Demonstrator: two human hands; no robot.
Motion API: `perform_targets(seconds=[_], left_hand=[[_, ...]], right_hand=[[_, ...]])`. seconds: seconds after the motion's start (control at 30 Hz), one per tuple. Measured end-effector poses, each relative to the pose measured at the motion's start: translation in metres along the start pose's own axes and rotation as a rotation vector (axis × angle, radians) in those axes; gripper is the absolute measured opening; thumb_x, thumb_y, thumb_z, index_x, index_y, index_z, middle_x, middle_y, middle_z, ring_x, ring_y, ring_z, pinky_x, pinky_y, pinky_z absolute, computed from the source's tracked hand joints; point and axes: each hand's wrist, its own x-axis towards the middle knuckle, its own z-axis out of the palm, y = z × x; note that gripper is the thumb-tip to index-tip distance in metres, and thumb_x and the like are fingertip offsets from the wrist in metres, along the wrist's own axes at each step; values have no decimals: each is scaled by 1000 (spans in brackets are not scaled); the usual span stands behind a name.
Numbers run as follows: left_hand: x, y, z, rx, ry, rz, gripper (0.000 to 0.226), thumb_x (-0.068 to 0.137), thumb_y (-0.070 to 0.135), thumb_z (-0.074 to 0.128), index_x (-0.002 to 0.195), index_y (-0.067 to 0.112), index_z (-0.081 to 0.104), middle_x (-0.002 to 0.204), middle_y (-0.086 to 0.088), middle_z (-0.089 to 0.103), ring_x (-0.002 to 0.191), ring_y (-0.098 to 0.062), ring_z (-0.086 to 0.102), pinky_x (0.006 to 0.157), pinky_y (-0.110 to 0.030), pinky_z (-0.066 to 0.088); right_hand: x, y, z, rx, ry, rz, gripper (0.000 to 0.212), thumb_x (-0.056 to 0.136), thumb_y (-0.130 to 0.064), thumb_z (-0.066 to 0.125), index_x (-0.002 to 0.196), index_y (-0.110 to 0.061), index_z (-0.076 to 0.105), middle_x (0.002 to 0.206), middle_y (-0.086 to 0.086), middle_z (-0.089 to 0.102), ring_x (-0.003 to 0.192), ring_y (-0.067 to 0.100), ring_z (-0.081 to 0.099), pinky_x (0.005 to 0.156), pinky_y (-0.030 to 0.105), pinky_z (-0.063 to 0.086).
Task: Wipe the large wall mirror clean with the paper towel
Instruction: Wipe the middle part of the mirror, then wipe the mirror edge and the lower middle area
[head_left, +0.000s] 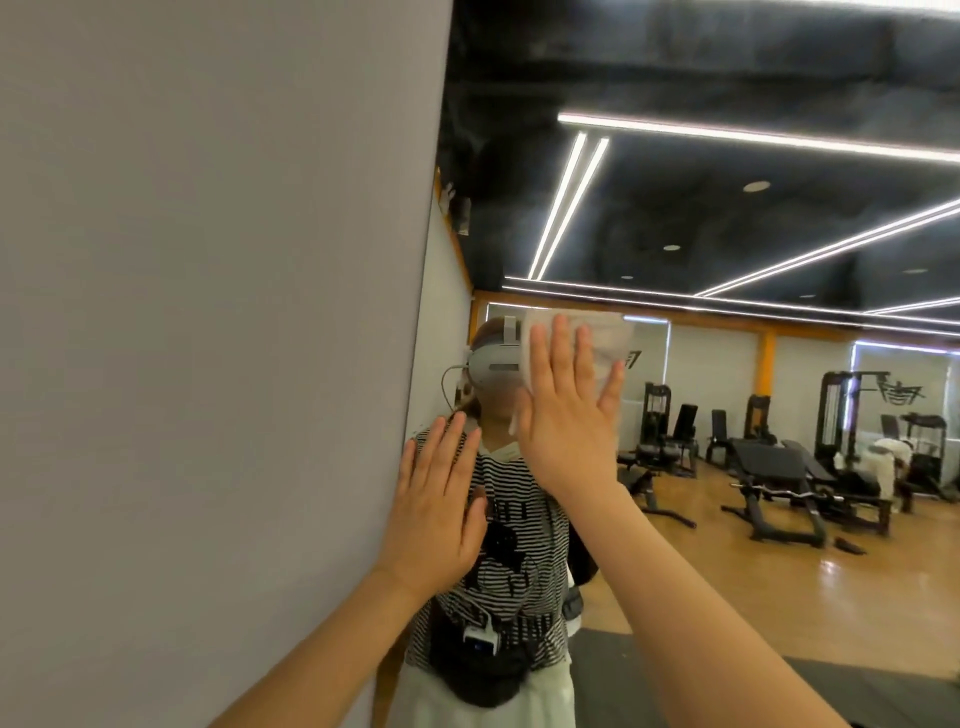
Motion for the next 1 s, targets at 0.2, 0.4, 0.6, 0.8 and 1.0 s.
perform_targets(seconds=[0.2, 0.4, 0.6, 0.8, 1.0], left_hand=[[-5, -63, -32, -5, 102, -139, 62, 90, 23, 34, 149, 8, 23, 155, -14, 24, 146, -23, 12, 120, -29, -2], [-20, -93, -26, 176, 47, -86, 69, 87, 27, 36, 150, 4, 21, 155, -15, 25, 150, -17, -2, 121, -34, 0], [-21, -98, -21, 198, 96, -53, 68, 86, 27, 36, 148, 2, 23, 155, -15, 24, 150, -16, -2, 121, -35, 2], [-21, -97, -20, 211, 103, -56, 68, 87, 27, 35, 149, 2, 21, 155, -16, 24, 150, -17, -2, 122, -36, 1], [-22, -99, -20, 218, 103, -44, 67, 89, 27, 34, 150, 4, 18, 156, -10, 20, 150, -17, -1, 121, -36, 2]], right_hand=[[2, 1, 2, -12, 36, -9, 61, 100, -39, 22, 152, -16, 0, 159, 5, -2, 146, 21, -2, 114, 44, -17], [0, 1, 3, 18, 55, 1, 61, 100, -39, 19, 152, -19, -5, 159, 3, -6, 148, 20, -4, 115, 42, -15], [-2, -13, 13, 3, 134, 100, 60, 100, -34, 25, 154, -14, 7, 159, 4, -1, 147, 20, -1, 116, 45, -8], [18, -57, 14, 34, 95, 239, 59, 101, -35, 17, 150, -20, -12, 163, 7, -4, 149, 26, -5, 115, 52, -9], [22, -117, 30, 56, 97, -27, 61, 96, -33, 25, 152, -14, 10, 161, 7, 18, 147, 25, 7, 115, 54, -3]])
